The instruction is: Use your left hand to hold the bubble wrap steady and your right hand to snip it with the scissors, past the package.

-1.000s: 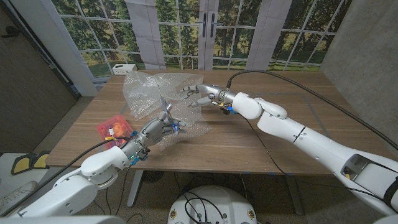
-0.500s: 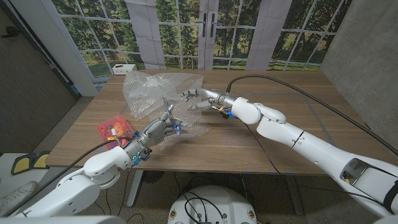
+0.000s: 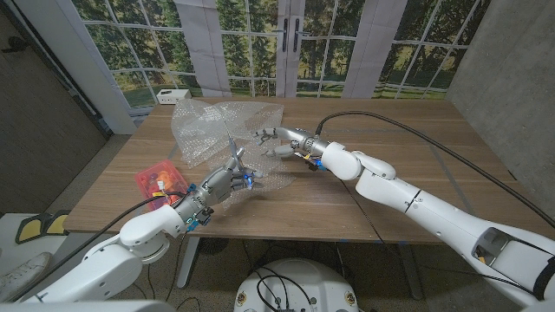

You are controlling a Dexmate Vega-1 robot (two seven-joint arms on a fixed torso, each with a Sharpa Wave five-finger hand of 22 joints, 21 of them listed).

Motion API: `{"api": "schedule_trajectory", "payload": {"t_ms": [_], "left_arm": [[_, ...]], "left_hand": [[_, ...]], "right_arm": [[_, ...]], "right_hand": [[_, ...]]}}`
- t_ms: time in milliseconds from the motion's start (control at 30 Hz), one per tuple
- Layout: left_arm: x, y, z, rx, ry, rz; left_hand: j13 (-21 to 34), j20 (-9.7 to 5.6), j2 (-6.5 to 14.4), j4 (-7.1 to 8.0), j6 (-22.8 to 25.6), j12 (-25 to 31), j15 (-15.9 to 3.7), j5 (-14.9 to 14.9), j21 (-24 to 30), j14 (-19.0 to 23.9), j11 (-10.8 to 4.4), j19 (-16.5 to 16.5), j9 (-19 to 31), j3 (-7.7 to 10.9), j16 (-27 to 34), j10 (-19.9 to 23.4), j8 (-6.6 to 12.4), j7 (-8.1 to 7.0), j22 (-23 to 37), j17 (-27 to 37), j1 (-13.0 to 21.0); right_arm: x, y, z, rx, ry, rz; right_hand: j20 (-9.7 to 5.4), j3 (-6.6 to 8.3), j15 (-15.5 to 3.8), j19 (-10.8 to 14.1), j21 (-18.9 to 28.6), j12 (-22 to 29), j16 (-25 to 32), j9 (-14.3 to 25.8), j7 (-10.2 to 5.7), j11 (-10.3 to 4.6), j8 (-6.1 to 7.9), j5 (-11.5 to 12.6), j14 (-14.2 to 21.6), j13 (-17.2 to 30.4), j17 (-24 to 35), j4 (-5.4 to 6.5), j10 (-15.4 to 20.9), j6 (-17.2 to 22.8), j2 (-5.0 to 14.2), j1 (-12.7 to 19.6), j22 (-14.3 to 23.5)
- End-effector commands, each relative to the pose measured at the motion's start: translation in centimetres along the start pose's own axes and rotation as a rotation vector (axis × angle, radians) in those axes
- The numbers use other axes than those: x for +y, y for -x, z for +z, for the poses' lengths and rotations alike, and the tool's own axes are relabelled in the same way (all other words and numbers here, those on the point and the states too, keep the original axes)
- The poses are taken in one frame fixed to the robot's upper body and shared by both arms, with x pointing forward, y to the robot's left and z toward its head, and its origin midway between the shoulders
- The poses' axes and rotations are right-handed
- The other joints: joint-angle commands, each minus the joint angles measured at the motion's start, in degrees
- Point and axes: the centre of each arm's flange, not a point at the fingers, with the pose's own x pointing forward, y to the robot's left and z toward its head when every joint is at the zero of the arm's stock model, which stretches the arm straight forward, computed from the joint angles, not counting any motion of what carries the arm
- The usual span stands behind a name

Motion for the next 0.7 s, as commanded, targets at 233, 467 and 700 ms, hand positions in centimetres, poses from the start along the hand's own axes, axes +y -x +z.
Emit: {"api": "schedule_trajectory", "payload": {"t_ms": [233, 467, 700], "left_arm": [[0.2, -0.2, 0.1, -0.006, -0.005, -0.011], [0.2, -0.3, 0.2, -0.003, -0.013, -0.020], [0.3, -0.5, 0.2, 0.000, -0.012, -0.033]], "left_hand": [[-0.1, -0.19, 0.7, 0.03, -2.2, 0.0, -0.38, -0.3, -0.2, 0.1, -2.24, 0.6, 0.3, -0.11, 0.3, 2.9, 0.17, 3.42, -0.2, -0.1, -0.1], [0.0, -0.21, 0.9, 0.04, -2.1, 0.0, -0.48, -0.3, -0.2, 0.1, -2.34, 0.7, 0.2, -0.09, 0.4, 2.8, 0.14, 3.44, -0.3, -0.1, 0.0], [-0.1, -0.16, 1.0, 0.07, -2.0, 0.1, -0.35, -0.4, -0.3, 0.1, -2.25, 0.7, 0.3, -0.13, 0.5, 3.0, 0.19, 3.40, -0.4, 0.0, -0.1]], "right_arm": [[1.4, -1.1, -0.5, -0.033, 0.023, 0.126], [1.9, -1.0, -0.5, -0.017, 0.057, 0.099], [2.4, -1.0, -0.6, -0.018, 0.141, 0.087]], "right_hand": [[-1.47, -0.84, -9.91, 0.0, -0.2, -1.1, -0.8, 0.1, 1.28, 0.17, -2.22, 0.1, -1.7, 0.2, -1.0, 0.03, -2.4, -6.3, -0.84, -0.1, 0.0], [-1.21, -1.18, -9.89, -0.7, -0.4, -1.7, -1.1, -0.2, 3.74, 0.17, -3.13, 0.1, -2.0, 0.2, -2.1, 0.16, -3.3, -17.5, -0.83, -0.3, 0.0], [-1.58, -1.23, -9.83, -0.9, -0.4, -2.1, -1.7, -0.4, 5.26, 0.11, -3.11, 0.1, -2.9, -0.1, -3.0, -0.06, -4.5, -25.4, -0.96, 0.1, 0.0]]}}
